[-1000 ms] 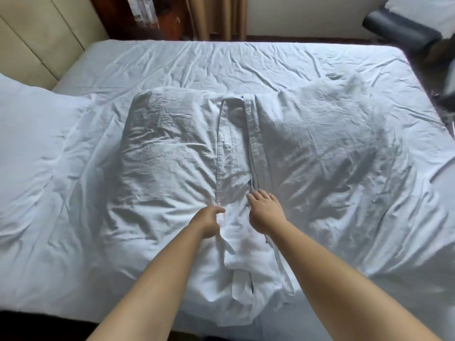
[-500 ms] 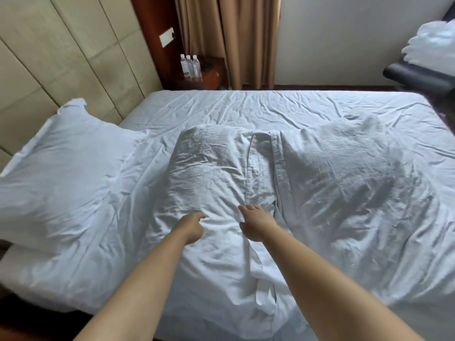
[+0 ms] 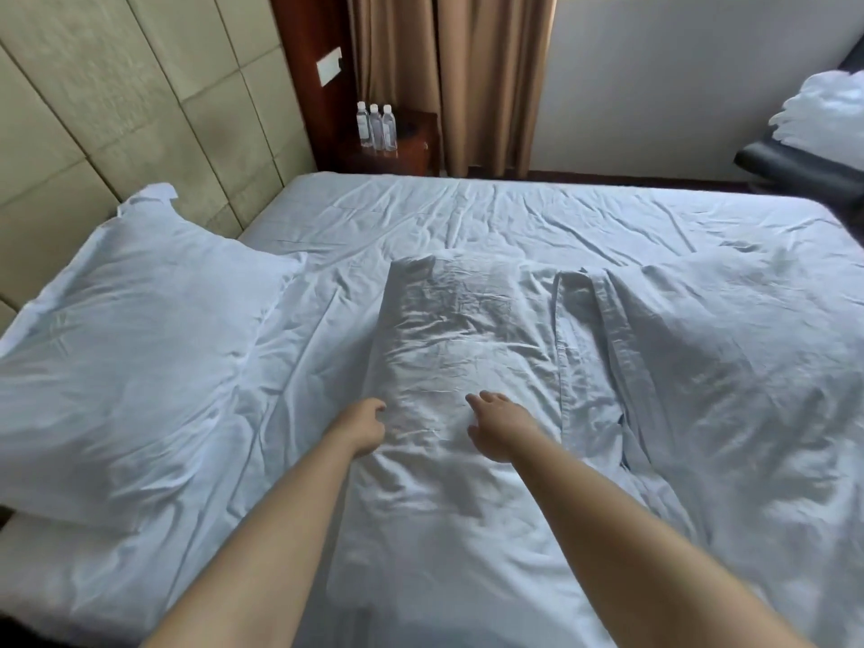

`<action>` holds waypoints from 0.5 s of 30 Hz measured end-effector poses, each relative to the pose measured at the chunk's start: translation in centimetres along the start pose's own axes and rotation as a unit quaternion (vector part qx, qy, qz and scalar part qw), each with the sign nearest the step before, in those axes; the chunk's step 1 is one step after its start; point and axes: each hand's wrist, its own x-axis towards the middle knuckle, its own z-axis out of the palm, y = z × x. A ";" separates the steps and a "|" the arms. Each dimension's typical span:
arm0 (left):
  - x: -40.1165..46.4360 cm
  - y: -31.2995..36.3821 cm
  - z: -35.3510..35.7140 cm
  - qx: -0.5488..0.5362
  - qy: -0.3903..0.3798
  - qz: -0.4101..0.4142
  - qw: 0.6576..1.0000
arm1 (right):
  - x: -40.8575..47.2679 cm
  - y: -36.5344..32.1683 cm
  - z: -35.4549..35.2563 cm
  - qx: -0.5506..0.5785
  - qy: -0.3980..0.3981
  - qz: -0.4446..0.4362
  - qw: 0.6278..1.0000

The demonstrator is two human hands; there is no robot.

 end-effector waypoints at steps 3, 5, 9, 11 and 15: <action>2.2 -2.0 0.2 -0.008 -0.025 -0.012 1.000 | 1.7 -1.5 2.1 0.010 -0.011 0.018 1.000; 3.5 -3.0 1.1 -0.027 -0.049 -0.029 0.998 | 2.6 -2.0 3.5 0.012 -0.028 0.041 0.999; 6.1 -4.3 4.3 -0.112 -0.073 -0.075 0.988 | 4.2 -1.9 6.0 0.014 -0.033 0.084 0.996; 7.3 -4.7 6.1 -0.138 -0.064 -0.088 0.985 | 4.7 -1.8 7.4 0.007 -0.023 0.100 0.995; 9.6 -5.6 9.1 -0.166 -0.027 -0.112 0.979 | 5.9 -1.5 10.5 0.000 0.001 0.109 0.994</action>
